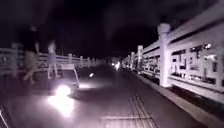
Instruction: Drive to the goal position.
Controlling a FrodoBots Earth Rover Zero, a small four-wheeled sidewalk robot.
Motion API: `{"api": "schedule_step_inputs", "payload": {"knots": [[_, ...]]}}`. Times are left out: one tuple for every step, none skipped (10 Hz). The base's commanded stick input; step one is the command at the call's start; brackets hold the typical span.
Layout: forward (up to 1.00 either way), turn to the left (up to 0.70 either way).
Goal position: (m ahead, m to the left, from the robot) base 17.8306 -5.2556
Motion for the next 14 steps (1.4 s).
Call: {"api": "schedule_step_inputs", "payload": {"knots": [[0.7,0.0],[0.7,0.0],[0.7,0.0],[0.7,0.0],[0.7,0.0],[0.7,0.0],[0.7,0.0],[0.7,0.0],[0.7,0.0],[0.7,0.0],[0.7,0.0],[0.7,0.0],[0.7,0.0],[0.7,0.0]]}}
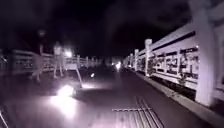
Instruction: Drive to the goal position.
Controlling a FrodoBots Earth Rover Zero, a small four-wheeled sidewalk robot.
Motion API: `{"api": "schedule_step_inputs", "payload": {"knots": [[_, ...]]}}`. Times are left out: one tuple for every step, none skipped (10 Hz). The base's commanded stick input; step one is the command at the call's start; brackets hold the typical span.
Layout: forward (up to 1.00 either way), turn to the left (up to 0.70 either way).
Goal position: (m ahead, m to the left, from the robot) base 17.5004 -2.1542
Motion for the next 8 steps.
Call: {"api": "schedule_step_inputs", "payload": {"knots": [[0.7,0.0],[0.7,-0.09],[0.7,-0.14],[0.7,-0.14],[0.7,-0.14],[0.7,-0.14],[0.7,-0.14],[0.68,0.0]]}}
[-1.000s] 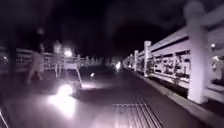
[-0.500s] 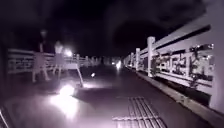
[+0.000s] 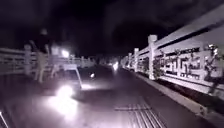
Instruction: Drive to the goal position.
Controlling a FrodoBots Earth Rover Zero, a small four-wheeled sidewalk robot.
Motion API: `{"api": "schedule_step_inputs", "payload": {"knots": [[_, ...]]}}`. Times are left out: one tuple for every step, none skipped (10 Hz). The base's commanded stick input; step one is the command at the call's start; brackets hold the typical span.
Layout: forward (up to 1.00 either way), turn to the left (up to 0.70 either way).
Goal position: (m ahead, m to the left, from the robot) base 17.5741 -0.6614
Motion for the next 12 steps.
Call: {"api": "schedule_step_inputs", "payload": {"knots": [[0.47,0.0],[0.7,0.0],[0.65,0.0],[0.45,0.0],[0.45,0.0],[0.45,0.0],[0.45,0.0],[0.45,0.0],[0.45,0.0],[0.45,0.0],[0.45,0.0],[0.45,0.0]]}}
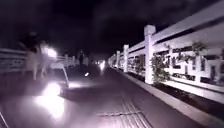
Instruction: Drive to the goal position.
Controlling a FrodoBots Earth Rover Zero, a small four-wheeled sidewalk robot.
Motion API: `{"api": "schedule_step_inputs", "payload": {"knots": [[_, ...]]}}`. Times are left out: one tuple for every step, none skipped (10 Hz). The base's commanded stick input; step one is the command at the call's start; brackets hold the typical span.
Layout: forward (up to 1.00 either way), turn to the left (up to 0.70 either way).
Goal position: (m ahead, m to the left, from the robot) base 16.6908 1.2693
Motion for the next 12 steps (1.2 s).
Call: {"api": "schedule_step_inputs", "payload": {"knots": [[0.45,0.0],[0.45,0.0],[0.45,0.0],[0.45,0.0],[0.45,0.0],[0.45,0.0],[0.45,0.0],[0.45,0.0],[0.45,0.0],[0.45,0.0],[0.45,0.0],[0.45,0.0]]}}
